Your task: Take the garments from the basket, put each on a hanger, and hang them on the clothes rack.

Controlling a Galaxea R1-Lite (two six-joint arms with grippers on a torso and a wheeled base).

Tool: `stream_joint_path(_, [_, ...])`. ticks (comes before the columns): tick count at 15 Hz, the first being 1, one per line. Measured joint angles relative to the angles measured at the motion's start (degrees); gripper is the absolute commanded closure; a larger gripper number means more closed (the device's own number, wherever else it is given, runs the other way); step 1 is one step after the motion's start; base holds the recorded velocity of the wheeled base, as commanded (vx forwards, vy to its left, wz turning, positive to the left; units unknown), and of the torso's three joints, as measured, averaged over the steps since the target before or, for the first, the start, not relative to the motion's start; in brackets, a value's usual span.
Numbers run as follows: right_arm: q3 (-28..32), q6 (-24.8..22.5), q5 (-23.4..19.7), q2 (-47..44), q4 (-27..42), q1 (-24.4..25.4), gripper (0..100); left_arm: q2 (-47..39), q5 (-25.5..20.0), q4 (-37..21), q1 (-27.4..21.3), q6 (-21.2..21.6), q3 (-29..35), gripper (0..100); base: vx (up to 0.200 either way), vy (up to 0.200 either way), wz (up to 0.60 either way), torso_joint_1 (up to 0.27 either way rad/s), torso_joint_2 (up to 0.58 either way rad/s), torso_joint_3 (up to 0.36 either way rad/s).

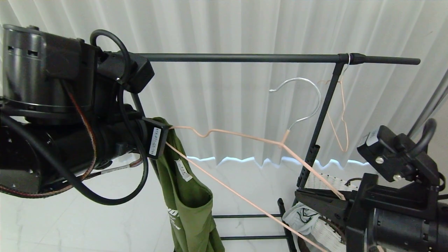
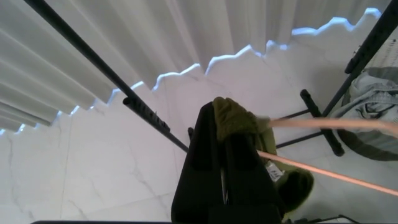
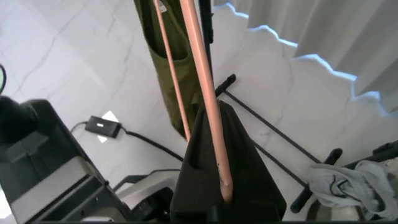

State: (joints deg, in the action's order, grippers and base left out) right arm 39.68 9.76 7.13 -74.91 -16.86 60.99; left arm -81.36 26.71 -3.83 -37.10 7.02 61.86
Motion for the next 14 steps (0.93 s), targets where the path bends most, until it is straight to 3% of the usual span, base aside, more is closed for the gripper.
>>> stream_joint_path(3, [0.3, 2.8, 2.0, -2.4, -2.3, 0.0, 100, -1.3, 2.0, 0.0, 0.0, -0.7, 0.3, 100, 0.0, 0.0, 0.0, 0.0, 0.0, 0.0])
stream_joint_path(9, [4.1, 5.0, 4.1, -11.6, -9.6, 1.0, 100, -4.8, 3.7, 0.0, -1.5, -6.7, 3.1, 100, 0.0, 0.0, 0.0, 0.0, 0.0, 0.0])
stream_joint_path(14, [4.9, 5.4, 4.2, -16.2, -11.7, 2.7, 100, -5.1, 4.2, -0.4, -2.8, -5.0, 3.2, 100, 0.0, 0.0, 0.0, 0.0, 0.0, 0.0])
